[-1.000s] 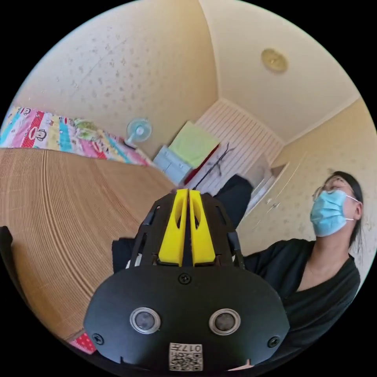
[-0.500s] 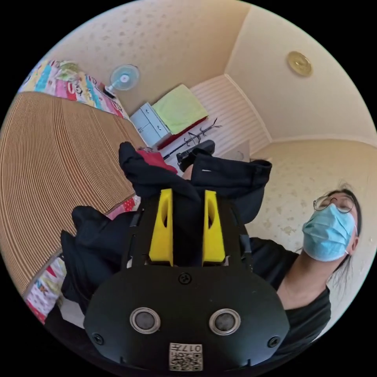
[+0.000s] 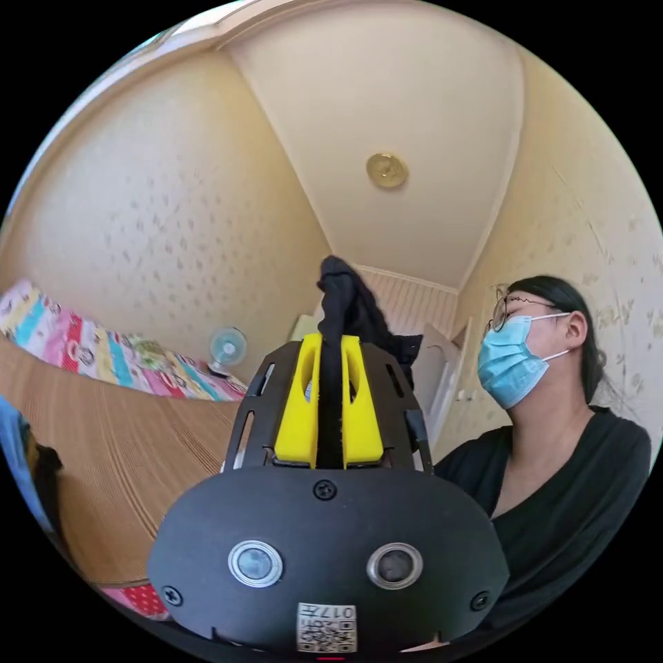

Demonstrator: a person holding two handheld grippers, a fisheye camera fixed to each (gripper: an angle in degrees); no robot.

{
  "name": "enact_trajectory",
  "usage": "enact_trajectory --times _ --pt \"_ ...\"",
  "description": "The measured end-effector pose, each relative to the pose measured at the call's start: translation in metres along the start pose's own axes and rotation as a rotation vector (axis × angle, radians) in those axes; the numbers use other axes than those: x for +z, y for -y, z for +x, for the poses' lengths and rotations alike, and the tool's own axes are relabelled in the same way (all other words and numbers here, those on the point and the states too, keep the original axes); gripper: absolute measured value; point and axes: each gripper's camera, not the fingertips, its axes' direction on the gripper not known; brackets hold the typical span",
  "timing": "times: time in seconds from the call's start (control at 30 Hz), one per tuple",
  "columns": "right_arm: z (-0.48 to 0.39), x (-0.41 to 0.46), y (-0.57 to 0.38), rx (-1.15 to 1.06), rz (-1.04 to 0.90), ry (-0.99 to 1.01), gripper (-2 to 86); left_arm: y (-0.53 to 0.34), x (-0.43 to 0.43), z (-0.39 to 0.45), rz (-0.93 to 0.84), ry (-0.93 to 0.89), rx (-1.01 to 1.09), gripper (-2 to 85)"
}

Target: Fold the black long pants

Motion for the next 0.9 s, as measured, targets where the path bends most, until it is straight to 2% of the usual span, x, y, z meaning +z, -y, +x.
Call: enact_trajectory --times 0.03,0.07,0.13,0.23,0.27,0.37,0.43,0.47,0.53,0.6,0.67,0.73,0.8,0.9 --pt "-0.016 0.010 0.012 0.046 -0.065 -0.232 1.6 0.002 -0.002 0.006 0.006 0.037 0.001 5.1" --pt "-0.025 0.017 0.015 0.052 -0.091 -0.340 1.6 0.002 -0.002 0.013 0.032 0.081 -0.002 5.1" --pt "-0.052 0.052 0.008 0.022 -0.132 -0.732 1.8 -0.007 0.002 0.020 0.103 0.100 0.024 5.0" --pt "-0.028 0.094 0.009 0.016 -0.141 -1.038 2.1 -0.001 0.045 0.026 0.096 0.237 0.087 4.7" --pt "-0.011 0.100 0.015 0.023 -0.143 -1.063 2.1 0.022 0.080 0.014 0.035 0.275 0.089 4.7" --pt "0.148 0.117 0.088 0.212 -0.160 -1.053 2.8 0.129 0.209 -0.077 -0.172 0.121 -0.033 5.0" --pt "0.298 0.129 0.145 0.355 -0.183 -1.106 3.6 0.199 0.282 -0.140 -0.280 0.180 -0.059 5.6" --pt "0.326 0.135 0.151 0.367 -0.237 -1.119 3.8 0.228 0.313 -0.178 -0.325 0.281 -0.092 6.1" --pt "0.388 0.152 0.144 0.546 -0.385 -1.179 5.0 0.236 0.333 -0.221 -0.412 0.414 -0.221 6.5" --pt "0.398 0.168 0.116 0.531 -0.435 -1.112 5.5 0.207 0.341 -0.238 -0.473 0.475 -0.210 6.5" --pt "0.401 0.181 0.068 0.519 -0.525 -0.987 5.2 0.156 0.347 -0.244 -0.559 0.423 -0.143 6.8" --pt "0.400 0.189 -0.024 0.522 -0.684 -0.916 4.1 0.085 0.351 -0.253 -0.685 0.417 -0.135 7.6" --pt "0.394 0.186 -0.102 0.564 -0.771 -0.923 3.5 -0.026 0.347 -0.267 -0.817 0.394 -0.215 8.0" --pt "0.378 0.184 -0.228 0.697 -0.905 -0.832 3.0 -0.152 0.329 -0.273 -0.890 0.325 -0.399 8.8"
